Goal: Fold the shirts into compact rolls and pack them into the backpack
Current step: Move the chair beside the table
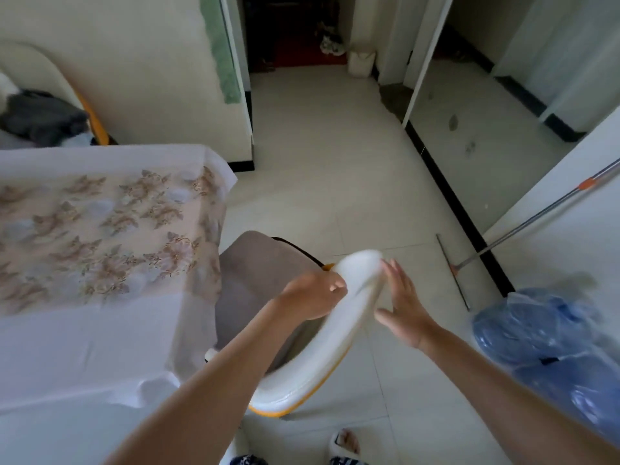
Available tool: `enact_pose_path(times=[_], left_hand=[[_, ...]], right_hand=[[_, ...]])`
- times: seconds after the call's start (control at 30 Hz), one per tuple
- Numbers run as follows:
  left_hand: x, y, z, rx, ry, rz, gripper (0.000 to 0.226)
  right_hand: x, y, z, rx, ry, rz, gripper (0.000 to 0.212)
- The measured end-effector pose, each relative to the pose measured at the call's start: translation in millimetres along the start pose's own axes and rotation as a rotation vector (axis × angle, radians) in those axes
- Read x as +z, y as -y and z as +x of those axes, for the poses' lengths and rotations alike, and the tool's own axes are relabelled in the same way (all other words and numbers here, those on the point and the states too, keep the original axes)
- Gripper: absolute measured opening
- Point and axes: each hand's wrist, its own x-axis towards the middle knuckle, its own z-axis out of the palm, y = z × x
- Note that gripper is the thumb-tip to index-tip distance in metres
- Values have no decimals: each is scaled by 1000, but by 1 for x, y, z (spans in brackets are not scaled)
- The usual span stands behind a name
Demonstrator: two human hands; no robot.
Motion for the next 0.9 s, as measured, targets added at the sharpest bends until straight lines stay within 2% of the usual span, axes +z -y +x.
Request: enact_pose_path(times=[0.07, 0.13, 0.17, 0.23, 0.3, 0.37, 0.47, 0.63, 0.77, 0.9], left_hand=[[-2, -38, 30, 184, -129, 61, 32], [4, -68, 59, 368, -136, 237, 38], [8, -77, 74, 445, -105, 365, 42], [17, -80, 100, 535, 20, 593, 45], [24, -71, 115, 580, 94, 668, 34], [25, -58, 122, 628, 65, 680, 25], [21, -42, 133, 665, -17, 614, 21], [-19, 1, 155, 605, -69, 535, 25], [-72, 54, 169, 497, -66, 507, 23], [-138, 112, 174, 365, -121, 491, 30]], right_hand=[[-8, -5, -3, 341, -13, 369, 108], [-4, -3, -8, 532, 91, 509, 114], [5, 1, -12, 569, 163, 557, 115], [23, 19, -20, 555, 264, 643, 120], [40, 37, -26, 506, 256, 725, 112], [48, 44, -25, 450, 172, 778, 92], [46, 47, -12, 435, 136, 773, 80], [53, 71, 38, 447, 158, 706, 73], [71, 110, 93, 383, 180, 681, 67], [98, 161, 142, 293, 113, 742, 44]])
